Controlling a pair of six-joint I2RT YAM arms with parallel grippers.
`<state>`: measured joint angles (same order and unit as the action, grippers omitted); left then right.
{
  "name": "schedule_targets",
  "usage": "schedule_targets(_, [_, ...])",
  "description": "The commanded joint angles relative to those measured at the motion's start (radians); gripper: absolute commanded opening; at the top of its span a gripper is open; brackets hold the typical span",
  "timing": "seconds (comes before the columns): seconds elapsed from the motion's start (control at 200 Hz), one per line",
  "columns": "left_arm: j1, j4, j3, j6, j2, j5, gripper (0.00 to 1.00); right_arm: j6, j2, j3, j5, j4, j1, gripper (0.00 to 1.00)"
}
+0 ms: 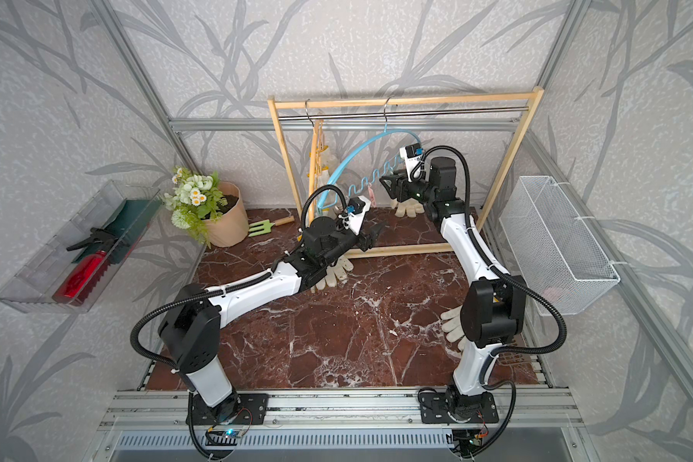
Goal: Clip the gloves onto a hanger to dry
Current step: Open the clamp at the hanger.
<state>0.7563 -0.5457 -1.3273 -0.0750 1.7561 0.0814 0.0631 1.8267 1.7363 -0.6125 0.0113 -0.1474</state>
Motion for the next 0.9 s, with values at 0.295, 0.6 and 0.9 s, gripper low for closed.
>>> schedule_targets(0.295, [-0.011, -0.008, -0.006, -0.006, -0.033, -0.011, 0.67, -0.120, 0.009, 0.074, 0.022, 0.084, -0.030, 0.54])
schedule_targets(0.6, [-0.014, -0.007, 0.000, -0.005, -0.035, -0.006, 0.67, -0.169, -0.005, 0.071, 0.057, 0.104, -0.047, 0.52])
schedule_targets(0.9, [-0.014, -0.003, 0.010, -0.006, -0.041, -0.001, 0.66, -0.171, -0.014, 0.071, 0.063, 0.096, -0.049, 0.48])
